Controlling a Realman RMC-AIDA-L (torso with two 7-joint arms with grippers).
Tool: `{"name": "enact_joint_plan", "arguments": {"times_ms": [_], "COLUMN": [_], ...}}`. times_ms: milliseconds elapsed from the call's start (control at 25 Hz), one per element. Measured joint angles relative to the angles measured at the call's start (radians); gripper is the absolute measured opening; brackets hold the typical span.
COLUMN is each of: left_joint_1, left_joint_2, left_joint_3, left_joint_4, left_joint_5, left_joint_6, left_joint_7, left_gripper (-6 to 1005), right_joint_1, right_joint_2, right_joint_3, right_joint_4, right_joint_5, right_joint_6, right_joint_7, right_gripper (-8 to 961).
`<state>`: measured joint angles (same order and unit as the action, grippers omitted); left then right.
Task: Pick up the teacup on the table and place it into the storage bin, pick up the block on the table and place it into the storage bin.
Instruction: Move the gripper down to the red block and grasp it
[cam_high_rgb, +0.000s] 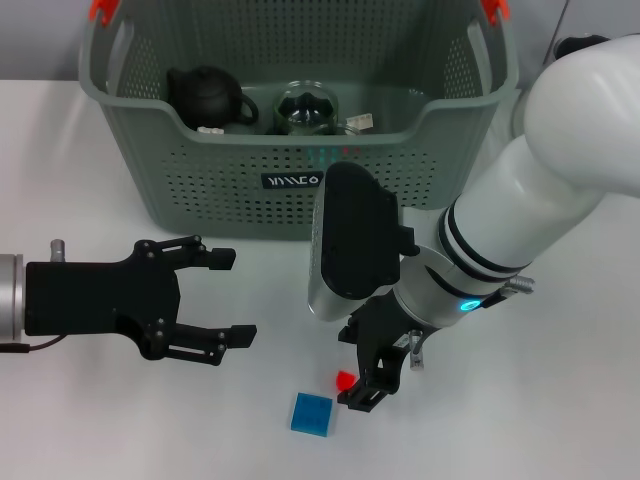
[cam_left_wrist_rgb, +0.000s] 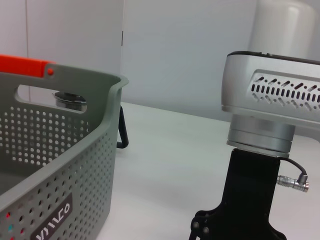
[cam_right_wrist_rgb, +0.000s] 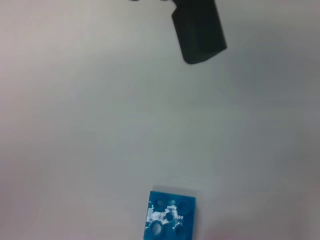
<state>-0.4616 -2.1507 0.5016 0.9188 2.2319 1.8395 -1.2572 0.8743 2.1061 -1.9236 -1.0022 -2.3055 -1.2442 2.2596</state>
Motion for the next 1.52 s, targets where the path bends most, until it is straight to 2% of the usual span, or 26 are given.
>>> {"name": "enact_joint_plan", "arguments": {"times_ms": [360,560,1440,1520], "left_joint_1": [0.0,0.0,0.0,0.0], "left_joint_2": [-0.003,-0.003,-0.003,-0.003], "left_joint_3": [0.0,0.0,0.0,0.0], "left_joint_4": [-0.001,-0.003,-0.003,-0.003], "left_joint_5": [0.0,0.0,0.0,0.0], "left_joint_6": [0.0,-0.001,-0.002,-0.002], "left_joint_7": [0.002,0.002,0.002,0.002], "left_gripper": [948,947,947,947], "right_joint_1": [-0.004,-0.007,-0.001,0.0], "right_joint_2": [0.007,0.007,0.009,0.009], "right_joint_3": [-0.011,-0.03,-0.038,-0.038], "right_joint_4": [0.014,0.017,0.05,0.05], "right_joint_5": [0.004,0.005,0.004,0.004], "right_joint_6": [0.024,0.043,0.057,0.057], "right_joint_7": [0.001,0.023,0.025,0.025], "right_gripper": [761,643,550,402]}}
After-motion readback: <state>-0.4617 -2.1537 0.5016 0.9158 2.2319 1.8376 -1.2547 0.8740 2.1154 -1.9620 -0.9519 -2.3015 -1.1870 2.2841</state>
